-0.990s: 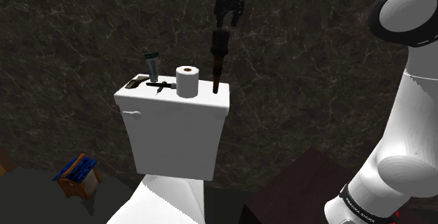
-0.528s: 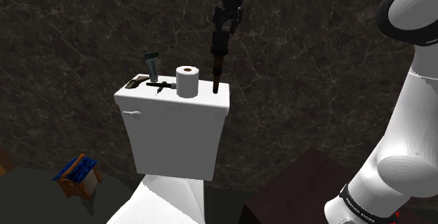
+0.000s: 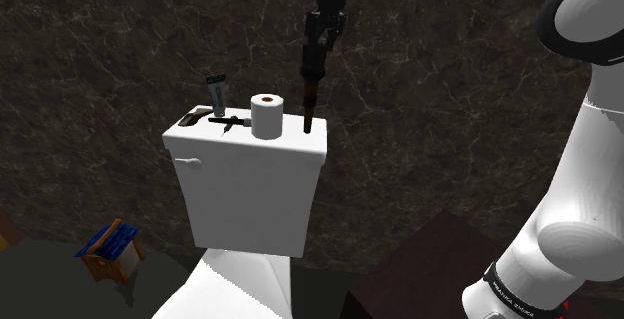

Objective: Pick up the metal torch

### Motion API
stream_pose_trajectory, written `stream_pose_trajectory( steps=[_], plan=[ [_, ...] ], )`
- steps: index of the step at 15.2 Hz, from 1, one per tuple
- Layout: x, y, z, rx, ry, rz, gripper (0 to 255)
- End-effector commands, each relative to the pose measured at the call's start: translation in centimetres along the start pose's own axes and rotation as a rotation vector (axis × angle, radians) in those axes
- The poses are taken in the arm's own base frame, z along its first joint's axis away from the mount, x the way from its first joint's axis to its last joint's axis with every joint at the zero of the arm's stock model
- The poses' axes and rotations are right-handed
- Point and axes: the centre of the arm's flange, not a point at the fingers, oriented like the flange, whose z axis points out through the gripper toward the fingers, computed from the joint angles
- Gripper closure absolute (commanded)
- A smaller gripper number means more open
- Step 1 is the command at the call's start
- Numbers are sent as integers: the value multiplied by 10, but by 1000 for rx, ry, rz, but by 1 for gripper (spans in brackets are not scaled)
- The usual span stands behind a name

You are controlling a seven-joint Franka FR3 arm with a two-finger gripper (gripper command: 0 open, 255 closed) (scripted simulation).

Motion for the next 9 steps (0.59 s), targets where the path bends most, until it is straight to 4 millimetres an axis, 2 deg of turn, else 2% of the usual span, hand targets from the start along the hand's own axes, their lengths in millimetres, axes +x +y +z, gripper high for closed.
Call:
stream_pose_trajectory(
  steps=[1, 9],
  plan=[
    [0, 0, 2, 0, -4, 0, 255],
    [6, 0, -35, 0, -4, 0, 255]
  ],
)
